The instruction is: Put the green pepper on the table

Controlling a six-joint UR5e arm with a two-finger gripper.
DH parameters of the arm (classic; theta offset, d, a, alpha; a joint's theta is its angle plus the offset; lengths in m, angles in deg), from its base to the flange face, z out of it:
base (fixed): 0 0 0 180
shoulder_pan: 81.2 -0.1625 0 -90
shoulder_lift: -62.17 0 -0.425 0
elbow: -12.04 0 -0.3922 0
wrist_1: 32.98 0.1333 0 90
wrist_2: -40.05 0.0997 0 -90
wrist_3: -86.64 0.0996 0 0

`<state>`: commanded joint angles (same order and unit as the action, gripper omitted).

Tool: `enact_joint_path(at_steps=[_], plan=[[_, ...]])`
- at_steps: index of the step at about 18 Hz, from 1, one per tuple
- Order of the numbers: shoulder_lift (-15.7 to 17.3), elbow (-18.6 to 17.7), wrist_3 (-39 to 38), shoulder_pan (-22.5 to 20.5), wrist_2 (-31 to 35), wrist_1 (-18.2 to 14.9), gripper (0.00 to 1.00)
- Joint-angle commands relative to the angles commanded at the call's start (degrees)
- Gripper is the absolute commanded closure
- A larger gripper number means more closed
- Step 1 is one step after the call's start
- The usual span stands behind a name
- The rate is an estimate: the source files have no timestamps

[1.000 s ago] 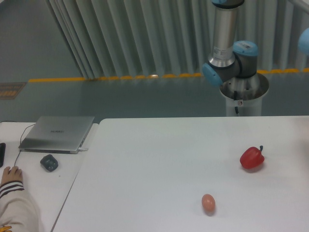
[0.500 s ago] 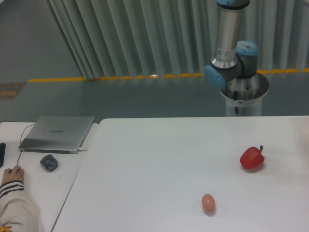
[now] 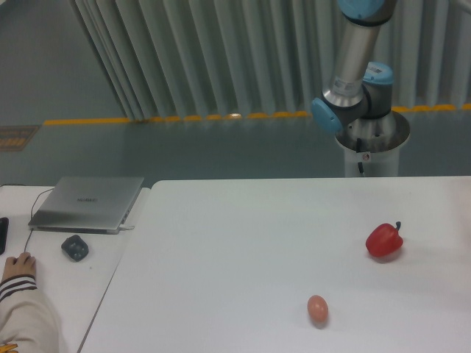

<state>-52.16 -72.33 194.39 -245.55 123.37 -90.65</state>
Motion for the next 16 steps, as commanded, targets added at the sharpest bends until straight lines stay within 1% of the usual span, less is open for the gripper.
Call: enact_joint_path(at_steps=[2, 4, 12, 16], plan=[[-1.76, 1.31, -0.09, 0.09, 0.0, 0.8, 0.0], [-2.47, 1.58, -0.18, 0.17, 0.0, 0.89, 0.0], [-2.91, 0.97, -0.35, 0.44, 0.09, 0.8, 0.0], [-3.35, 0.62, -2.02, 1.23, 0.09, 0.8, 0.0]])
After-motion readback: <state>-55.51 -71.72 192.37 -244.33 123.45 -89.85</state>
